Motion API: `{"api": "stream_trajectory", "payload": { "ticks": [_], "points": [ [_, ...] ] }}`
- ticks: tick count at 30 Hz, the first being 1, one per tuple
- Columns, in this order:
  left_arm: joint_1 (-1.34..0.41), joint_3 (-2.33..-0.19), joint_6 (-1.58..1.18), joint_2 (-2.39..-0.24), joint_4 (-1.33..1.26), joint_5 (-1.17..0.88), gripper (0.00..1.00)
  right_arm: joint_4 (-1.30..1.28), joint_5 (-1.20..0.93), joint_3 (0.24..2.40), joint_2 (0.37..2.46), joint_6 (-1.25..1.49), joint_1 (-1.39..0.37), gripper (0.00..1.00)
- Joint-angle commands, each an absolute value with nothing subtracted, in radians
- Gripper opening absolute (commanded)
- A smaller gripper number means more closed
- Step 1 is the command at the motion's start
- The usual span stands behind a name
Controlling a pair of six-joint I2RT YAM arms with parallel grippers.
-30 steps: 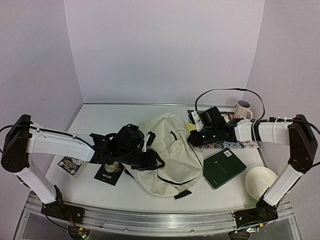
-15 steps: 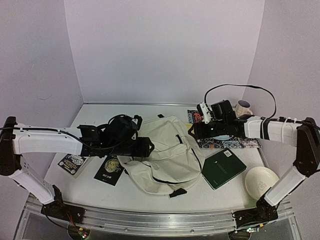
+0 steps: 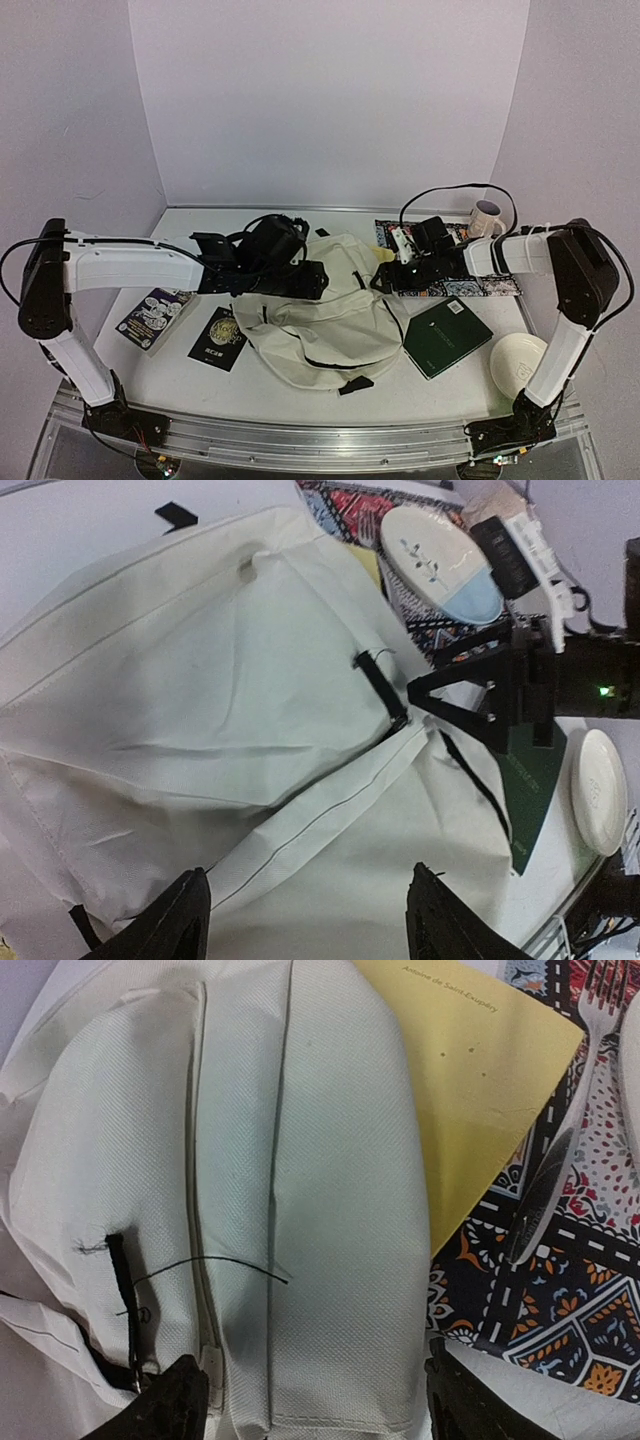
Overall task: Pack the student bag
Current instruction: Hold the lower front pocket of the student bag, then pick up the lower front pocket of the student bag.
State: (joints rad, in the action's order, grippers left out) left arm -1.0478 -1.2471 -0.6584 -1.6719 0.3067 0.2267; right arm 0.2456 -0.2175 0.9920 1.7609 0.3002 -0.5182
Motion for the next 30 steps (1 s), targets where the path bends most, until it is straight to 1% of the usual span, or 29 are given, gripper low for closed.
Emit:
{"api": "stream_trajectory", "payload": {
  "ticks": [1,4,6,8,10,13,16,19,21,22,23,30],
  "points": [
    [-1.022,-1.330,-0.651,-1.743,0.297,0.167,0.69,0.286,-0.303,0.989,1.789,0.302,-0.517,0.78],
    [-1.016,-1.365,-0.653,-1.789,0.288,0.129,0.68,0.290,-0.320,1.000,1.821,0.293,-0.517,0.80],
    [-1.014,-1.391,-0.653,-1.816,0.284,0.113,0.68,0.289,-0.316,1.010,1.846,0.290,-0.516,0.80],
    [-1.012,-1.414,-0.657,-1.843,0.280,0.099,0.68,0.289,-0.311,1.016,1.874,0.284,-0.516,0.76],
    [-1.010,-1.429,-0.661,-1.861,0.276,0.088,0.68,0.290,-0.308,1.018,1.891,0.279,-0.517,0.69],
    [-1.005,-1.449,-0.672,-1.889,0.263,0.073,0.68,0.293,-0.322,1.019,1.901,0.267,-0.517,0.53],
    [-0.996,-1.468,-0.690,-1.920,0.247,0.050,0.67,0.292,-0.345,1.023,1.891,0.256,-0.518,0.33],
    [-0.986,-1.493,-0.709,-1.950,0.238,0.028,0.67,0.290,-0.358,1.018,1.851,0.251,-0.517,0.14],
    [-0.982,-1.513,-0.718,-1.967,0.232,0.010,0.66,0.288,-0.360,1.011,1.808,0.249,-0.518,0.04],
    [-0.982,-1.526,-0.720,-1.976,0.229,0.005,0.66,0.286,-0.363,1.008,1.783,0.248,-0.517,0.01],
    [-0.982,-1.539,-0.722,-1.986,0.228,0.003,0.66,0.283,-0.366,1.007,1.758,0.247,-0.517,0.00],
    [-0.980,-1.637,-0.734,-2.048,0.213,-0.069,0.63,0.278,-0.377,0.984,1.614,0.230,-0.538,0.00]
  ]
}}
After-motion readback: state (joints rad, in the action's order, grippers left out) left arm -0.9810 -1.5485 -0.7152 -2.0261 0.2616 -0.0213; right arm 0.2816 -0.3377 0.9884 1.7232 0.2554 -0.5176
